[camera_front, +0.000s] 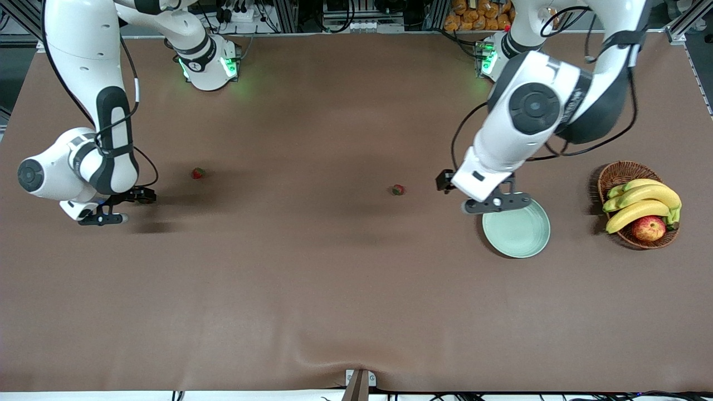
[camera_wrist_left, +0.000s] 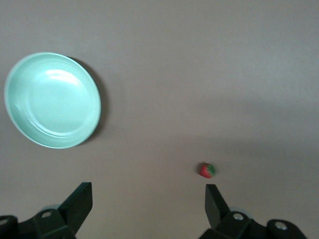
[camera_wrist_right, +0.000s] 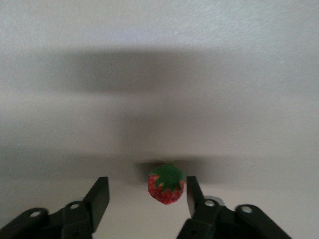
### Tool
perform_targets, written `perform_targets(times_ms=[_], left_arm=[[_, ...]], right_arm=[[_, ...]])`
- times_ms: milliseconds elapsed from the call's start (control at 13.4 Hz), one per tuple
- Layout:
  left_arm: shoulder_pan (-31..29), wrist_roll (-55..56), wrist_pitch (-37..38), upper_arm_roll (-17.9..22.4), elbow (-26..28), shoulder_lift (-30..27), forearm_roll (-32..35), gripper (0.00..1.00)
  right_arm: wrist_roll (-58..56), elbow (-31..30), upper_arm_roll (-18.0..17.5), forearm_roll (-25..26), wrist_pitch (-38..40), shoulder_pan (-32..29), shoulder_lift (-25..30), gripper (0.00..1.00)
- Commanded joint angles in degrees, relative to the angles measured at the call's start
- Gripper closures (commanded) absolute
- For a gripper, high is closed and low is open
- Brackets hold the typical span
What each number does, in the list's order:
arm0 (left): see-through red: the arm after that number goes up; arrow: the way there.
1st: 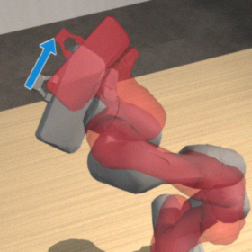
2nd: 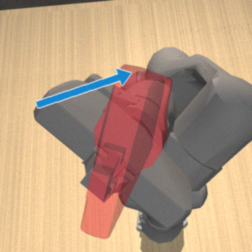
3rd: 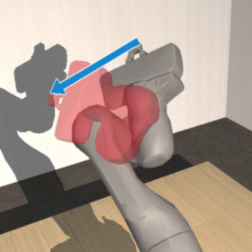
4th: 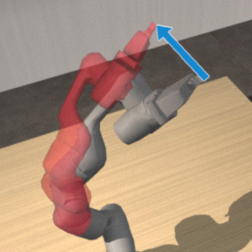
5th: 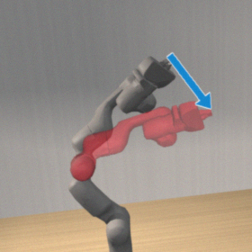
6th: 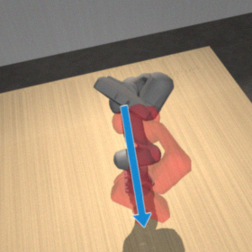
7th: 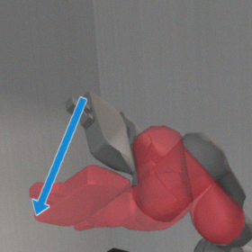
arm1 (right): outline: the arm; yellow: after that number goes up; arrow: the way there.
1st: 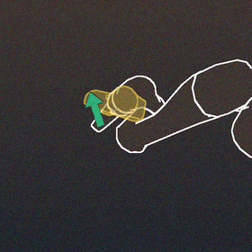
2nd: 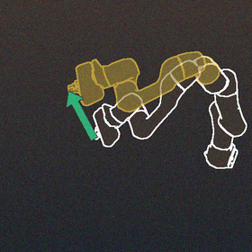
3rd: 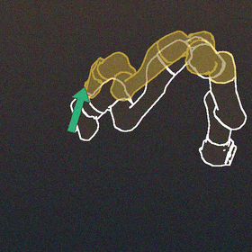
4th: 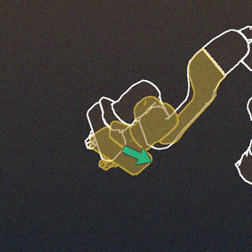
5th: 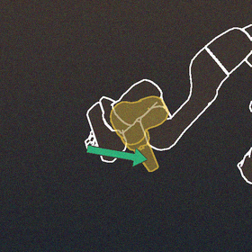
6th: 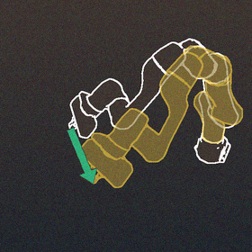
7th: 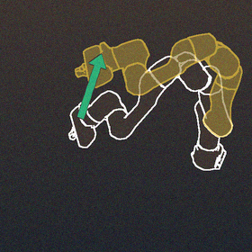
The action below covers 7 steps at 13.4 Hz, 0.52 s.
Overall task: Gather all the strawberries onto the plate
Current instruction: 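Grasp the middle strawberry with the left gripper while the right gripper grasps another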
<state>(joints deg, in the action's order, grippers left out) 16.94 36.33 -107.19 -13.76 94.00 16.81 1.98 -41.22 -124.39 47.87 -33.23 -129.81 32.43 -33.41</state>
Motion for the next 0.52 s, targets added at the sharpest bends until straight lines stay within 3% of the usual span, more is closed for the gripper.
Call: perform_targets(times_ms=[0,75,224,299,449], left_arm=[[3.44,3.56,-2.75,-0.21,-0.31,3.22,0.39,0.00],[5.19,5.05,-3.98,-0.21,-0.14,4.71,0.56,0.00],[7.66,7.00,-9.67,-0.13,2.57,6.65,1.00,0.00],[7.85,7.00,-13.36,-0.13,4.94,7.35,1.00,0.00],[9.42,6.83,-20.22,-0.13,9.25,8.76,1.09,0.00]], right_arm=[[-6.93,-2.88,-1.28,-2.02,-4.49,-2.01,1.07,0.37],[-8.77,-2.88,-1.98,-2.28,-4.49,-3.07,1.07,0.50],[-10.54,-2.53,-2.16,-2.28,-4.40,-4.31,1.15,0.86],[-10.46,-2.35,-2.16,-2.28,-4.23,-4.13,1.16,0.97],[-10.37,-1.91,-2.25,-2.37,-4.05,-3.70,1.16,1.00]])
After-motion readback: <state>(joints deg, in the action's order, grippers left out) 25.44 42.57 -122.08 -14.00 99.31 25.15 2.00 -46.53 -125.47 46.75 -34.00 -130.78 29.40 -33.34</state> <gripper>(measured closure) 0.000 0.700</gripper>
